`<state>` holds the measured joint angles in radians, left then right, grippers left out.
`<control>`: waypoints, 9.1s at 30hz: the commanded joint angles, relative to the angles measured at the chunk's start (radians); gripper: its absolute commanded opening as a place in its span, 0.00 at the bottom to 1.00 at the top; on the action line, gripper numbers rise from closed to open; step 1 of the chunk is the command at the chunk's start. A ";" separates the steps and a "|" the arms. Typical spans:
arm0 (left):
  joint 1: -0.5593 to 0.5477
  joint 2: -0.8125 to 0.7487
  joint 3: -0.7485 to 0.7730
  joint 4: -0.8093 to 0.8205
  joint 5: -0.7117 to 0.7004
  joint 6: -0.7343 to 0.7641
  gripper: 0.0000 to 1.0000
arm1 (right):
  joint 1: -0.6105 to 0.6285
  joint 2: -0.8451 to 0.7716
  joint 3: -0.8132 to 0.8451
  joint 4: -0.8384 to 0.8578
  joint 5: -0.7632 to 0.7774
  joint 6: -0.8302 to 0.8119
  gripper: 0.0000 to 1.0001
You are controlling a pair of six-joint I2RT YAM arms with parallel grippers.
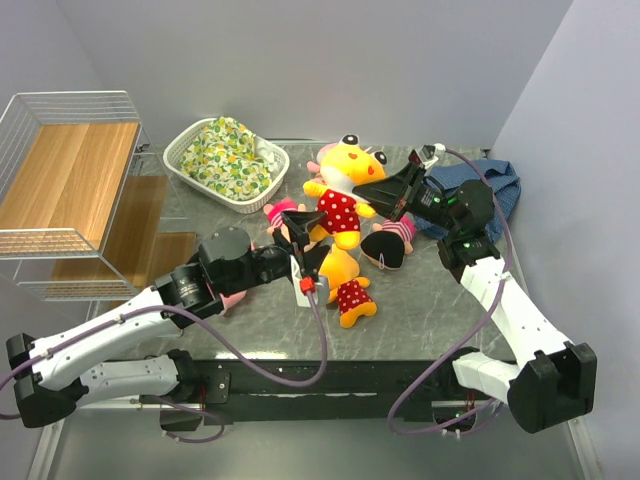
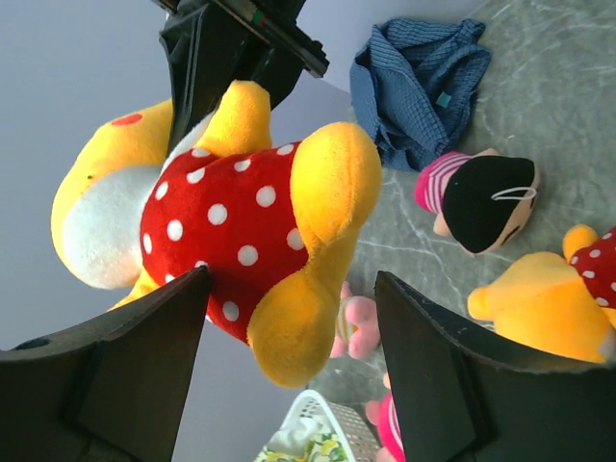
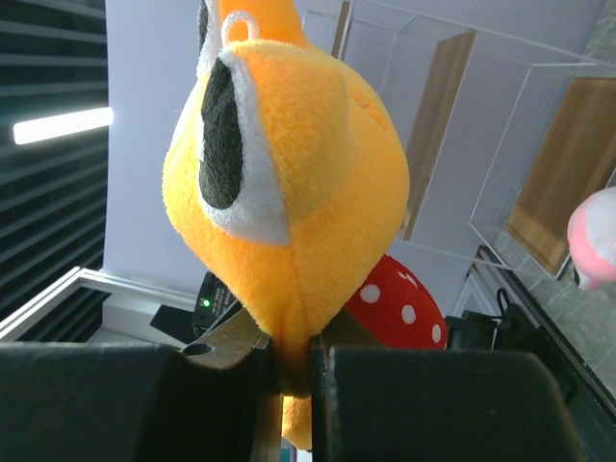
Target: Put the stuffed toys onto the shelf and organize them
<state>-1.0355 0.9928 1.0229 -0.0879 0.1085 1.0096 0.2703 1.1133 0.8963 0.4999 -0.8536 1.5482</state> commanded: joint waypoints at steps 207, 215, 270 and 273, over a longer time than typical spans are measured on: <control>0.318 -0.059 0.010 0.428 0.476 -1.109 0.86 | 0.193 -0.153 -0.088 0.275 0.473 0.199 0.00; 0.313 -0.089 -0.081 0.657 0.454 -1.043 0.71 | 0.193 -0.148 -0.148 0.353 0.476 0.268 0.00; 0.080 0.133 0.373 -0.039 -0.248 -0.585 0.01 | 0.149 -0.237 -0.333 0.227 0.458 0.139 0.97; 0.080 0.161 0.485 -0.130 -0.381 -0.496 0.01 | 0.144 -0.254 -0.326 0.175 0.453 0.104 1.00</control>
<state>-0.9535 1.1362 1.3781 -0.0654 -0.0673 0.3744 0.4271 0.8959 0.5510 0.7097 -0.3630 1.7287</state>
